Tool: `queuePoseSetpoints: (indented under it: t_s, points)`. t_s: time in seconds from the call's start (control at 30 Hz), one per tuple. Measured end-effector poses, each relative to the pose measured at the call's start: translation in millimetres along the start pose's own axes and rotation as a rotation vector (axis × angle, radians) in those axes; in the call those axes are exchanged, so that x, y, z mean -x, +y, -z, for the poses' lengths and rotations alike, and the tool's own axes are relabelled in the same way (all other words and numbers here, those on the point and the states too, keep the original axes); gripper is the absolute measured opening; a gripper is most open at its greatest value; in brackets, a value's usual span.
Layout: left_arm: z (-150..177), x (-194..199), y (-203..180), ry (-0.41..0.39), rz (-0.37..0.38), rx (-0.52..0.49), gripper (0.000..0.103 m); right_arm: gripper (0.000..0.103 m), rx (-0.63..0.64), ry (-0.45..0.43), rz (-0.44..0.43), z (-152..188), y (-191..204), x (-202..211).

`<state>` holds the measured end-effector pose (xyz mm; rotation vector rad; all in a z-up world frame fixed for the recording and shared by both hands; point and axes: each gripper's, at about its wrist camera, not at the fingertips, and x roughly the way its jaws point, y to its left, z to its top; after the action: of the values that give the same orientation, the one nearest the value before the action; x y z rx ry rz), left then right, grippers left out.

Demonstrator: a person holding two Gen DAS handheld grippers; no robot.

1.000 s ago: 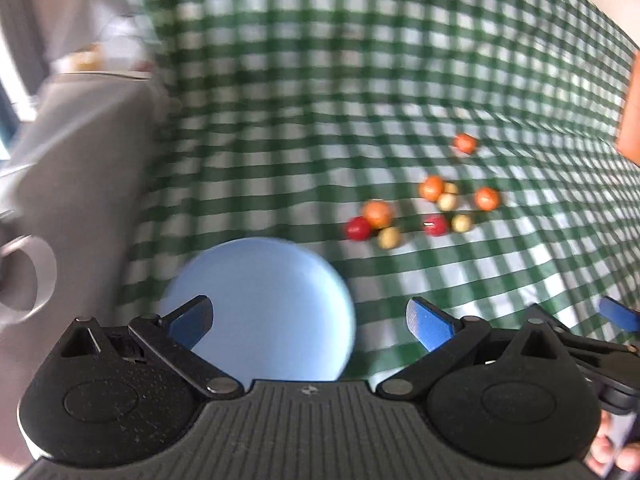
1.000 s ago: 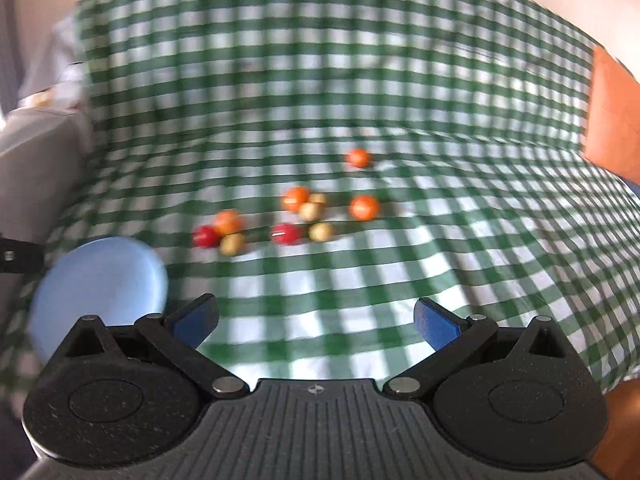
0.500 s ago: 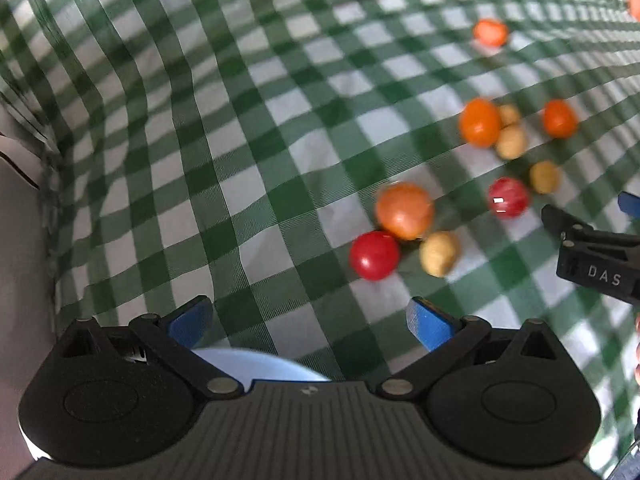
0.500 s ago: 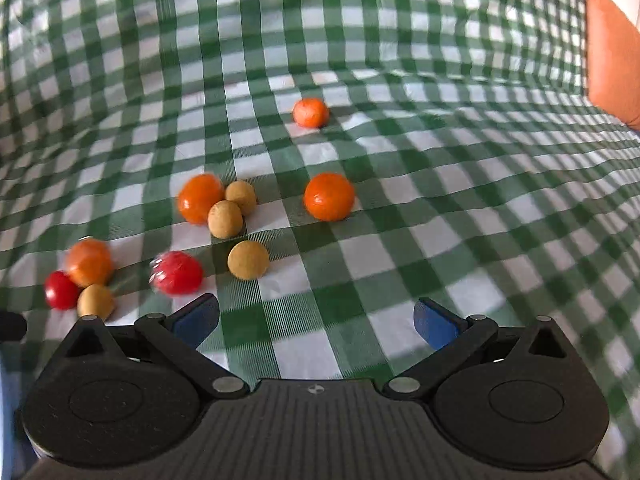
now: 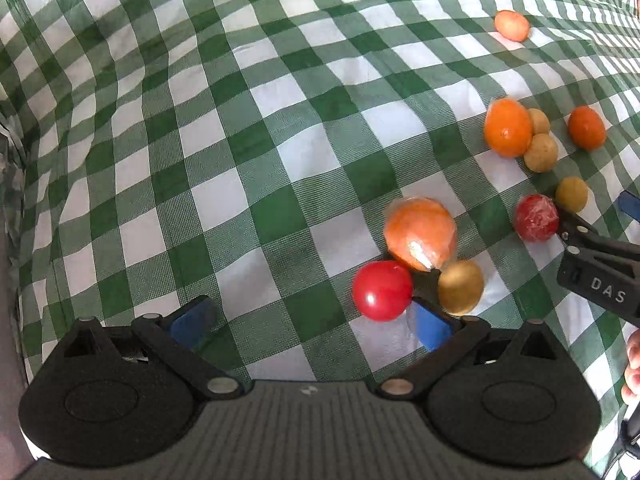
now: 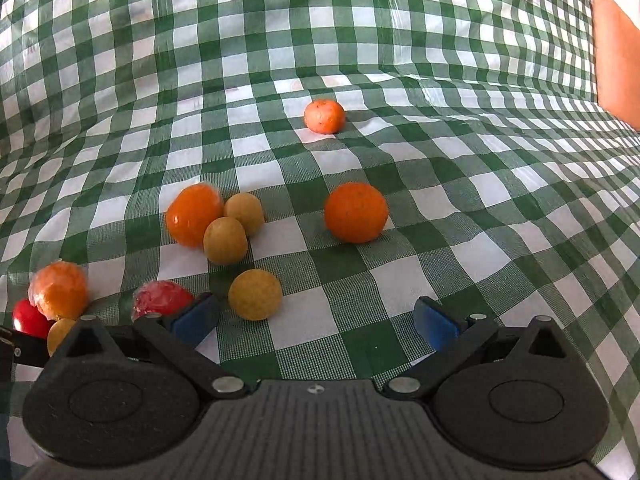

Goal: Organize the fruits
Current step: 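Reach the left tool to a red cherry tomato while the right tool reaches a yellow fruit, then carry the red tomato in the left tool and yellow fruit in the right tool to the plate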

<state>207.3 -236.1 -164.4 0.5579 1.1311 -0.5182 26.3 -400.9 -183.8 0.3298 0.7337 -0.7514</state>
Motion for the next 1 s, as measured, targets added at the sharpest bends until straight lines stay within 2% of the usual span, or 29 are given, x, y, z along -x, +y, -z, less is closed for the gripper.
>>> queuePoseSetpoints:
  t_s: [0.1, 0.17, 0.2, 0.27, 0.3, 0.33, 0.4, 0.7, 1.0]
  points:
    - [3.8, 7.3, -11.3, -0.008, 0.033, 0.007, 0.092, 0.102, 0.012, 0.003, -0.008, -2.8, -2.2, -0.2]
    - [4.8, 12.6, -18.4, -0.018, 0.06, -0.015, 0.07, 0.102, 0.015, 0.004, -0.01, -3.7, -2.4, 0.5]
    - [4.9, 15.4, -22.0, -0.024, 0.072, -0.022, 0.065, 0.098, 0.02, -0.002, -0.015, -3.4, -1.8, 1.6]
    - [5.6, 18.6, -25.9, -0.031, 0.104, -0.017, 0.036, 0.082, 0.041, -0.034, -0.024, -2.3, 0.5, 6.2]
    - [6.4, 20.2, -26.5, -0.035, 0.117, -0.01, 0.031, 0.065, 0.055, -0.048, -0.037, -1.4, 2.2, 9.0]
    - [6.6, 21.5, -27.2, -0.042, 0.126, -0.006, 0.03, 0.045, 0.07, -0.059, -0.046, -0.9, 3.8, 11.3]
    - [7.0, 22.4, -24.6, -0.059, 0.153, 0.016, 0.03, 0.028, 0.088, -0.065, -0.048, -0.8, 4.5, 13.0]
    - [17.3, 42.7, -17.9, -0.119, 0.2, 0.079, 0.03, 0.028, 0.036, -0.096, -0.029, -6.2, -7.6, 22.5]
    - [53.6, 101.9, -1.8, -0.215, 0.212, 0.181, 0.03, 0.028, 0.034, -0.086, -0.028, -2.1, -14.7, 59.6]
